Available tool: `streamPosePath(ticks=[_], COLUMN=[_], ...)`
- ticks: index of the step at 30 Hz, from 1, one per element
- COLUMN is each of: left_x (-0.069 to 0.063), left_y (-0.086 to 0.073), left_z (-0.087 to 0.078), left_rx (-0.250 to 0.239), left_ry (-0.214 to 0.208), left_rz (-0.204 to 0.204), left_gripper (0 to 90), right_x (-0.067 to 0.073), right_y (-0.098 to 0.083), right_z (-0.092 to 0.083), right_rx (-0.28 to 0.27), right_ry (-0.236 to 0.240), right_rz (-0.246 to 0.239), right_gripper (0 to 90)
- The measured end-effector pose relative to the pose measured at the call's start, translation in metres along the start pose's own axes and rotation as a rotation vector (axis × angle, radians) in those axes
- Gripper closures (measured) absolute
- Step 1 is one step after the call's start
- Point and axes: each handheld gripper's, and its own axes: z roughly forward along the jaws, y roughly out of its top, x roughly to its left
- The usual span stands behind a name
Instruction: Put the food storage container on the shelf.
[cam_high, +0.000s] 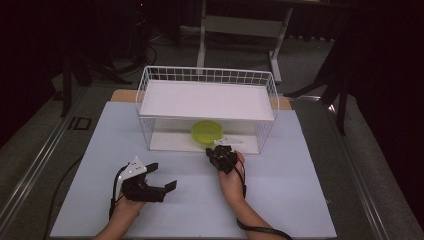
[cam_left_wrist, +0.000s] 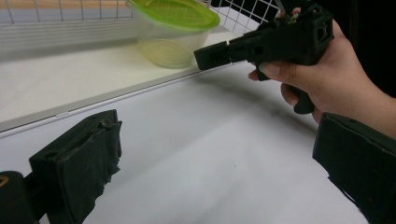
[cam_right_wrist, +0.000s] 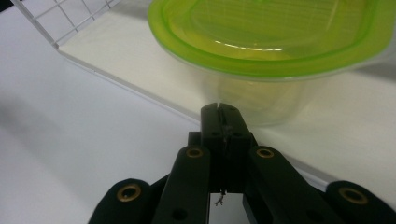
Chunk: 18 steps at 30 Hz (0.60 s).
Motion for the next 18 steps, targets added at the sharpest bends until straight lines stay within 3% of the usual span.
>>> streamPosePath(ticks=[7, 15, 18], left_x=[-0.004, -0.004, -0.003], left_y=[-0.001, -0.001, -0.001], left_z=[0.001, 0.000, 0.000], left_rx=[0.003, -0.001, -0.009], left_ry=[-0.010, -0.014, -0.028], left_rz=[0.014, 0.001, 0.001], left_gripper=[2.1, 2.1, 2.1], right_x=[-0.003, -0.009, -0.012], right_y=[0.008, 0.015, 0.017], right_z=[0.004, 0.013, 0.016], right_rx=[-0.007, -0.001, 0.005], right_ry=[-0.019, -0.040, -0.018], right_rz=[0.007, 0.006, 0.035], right_gripper=[89.7, 89.6, 87.1])
